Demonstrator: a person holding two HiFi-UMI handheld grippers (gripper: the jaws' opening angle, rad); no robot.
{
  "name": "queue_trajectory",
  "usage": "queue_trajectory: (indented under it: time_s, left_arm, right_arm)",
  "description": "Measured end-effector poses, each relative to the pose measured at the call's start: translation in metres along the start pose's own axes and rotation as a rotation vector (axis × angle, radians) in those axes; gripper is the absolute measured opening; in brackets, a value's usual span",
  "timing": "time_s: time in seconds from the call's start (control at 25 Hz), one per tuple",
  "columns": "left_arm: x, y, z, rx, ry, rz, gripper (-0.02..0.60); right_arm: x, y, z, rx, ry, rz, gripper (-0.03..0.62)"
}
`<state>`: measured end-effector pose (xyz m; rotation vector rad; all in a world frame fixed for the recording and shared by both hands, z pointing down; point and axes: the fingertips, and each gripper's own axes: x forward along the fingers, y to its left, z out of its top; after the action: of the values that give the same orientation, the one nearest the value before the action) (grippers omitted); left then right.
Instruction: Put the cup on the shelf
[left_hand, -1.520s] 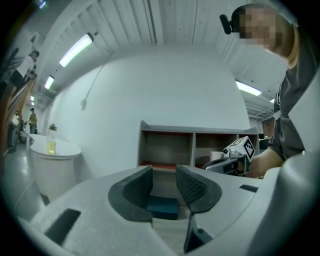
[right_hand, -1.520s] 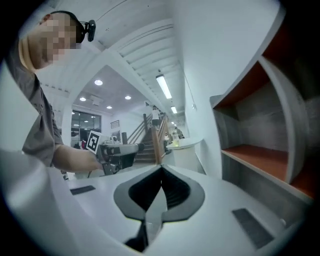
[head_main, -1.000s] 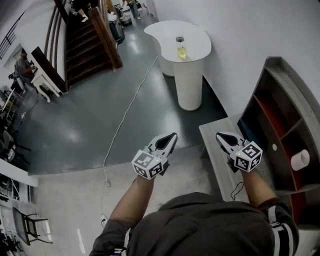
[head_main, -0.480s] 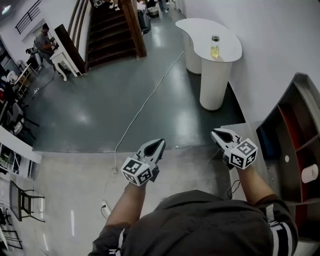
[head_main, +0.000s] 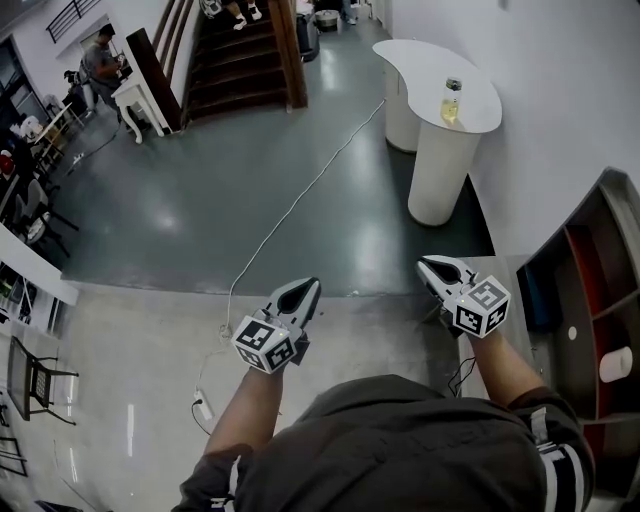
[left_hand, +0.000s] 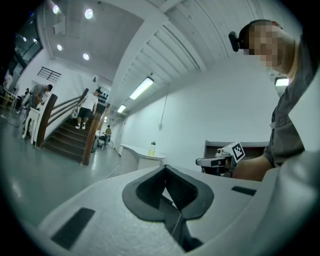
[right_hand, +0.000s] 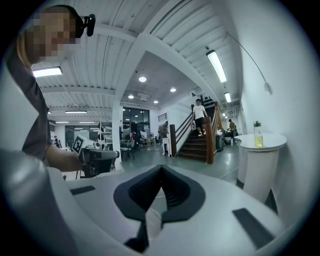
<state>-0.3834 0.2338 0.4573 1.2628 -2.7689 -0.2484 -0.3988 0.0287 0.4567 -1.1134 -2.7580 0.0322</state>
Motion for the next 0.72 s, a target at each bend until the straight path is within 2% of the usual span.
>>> queue_trajectory:
  time_s: [0.72]
  left_arm:
    - [0.0085, -0.0061, 0.0047, -0.013, -0.015, -0.031, 0.005]
  right_arm:
    - [-0.0041, -0.0039, 0.0053, 0.004, -0.004, -0.014, -0.011]
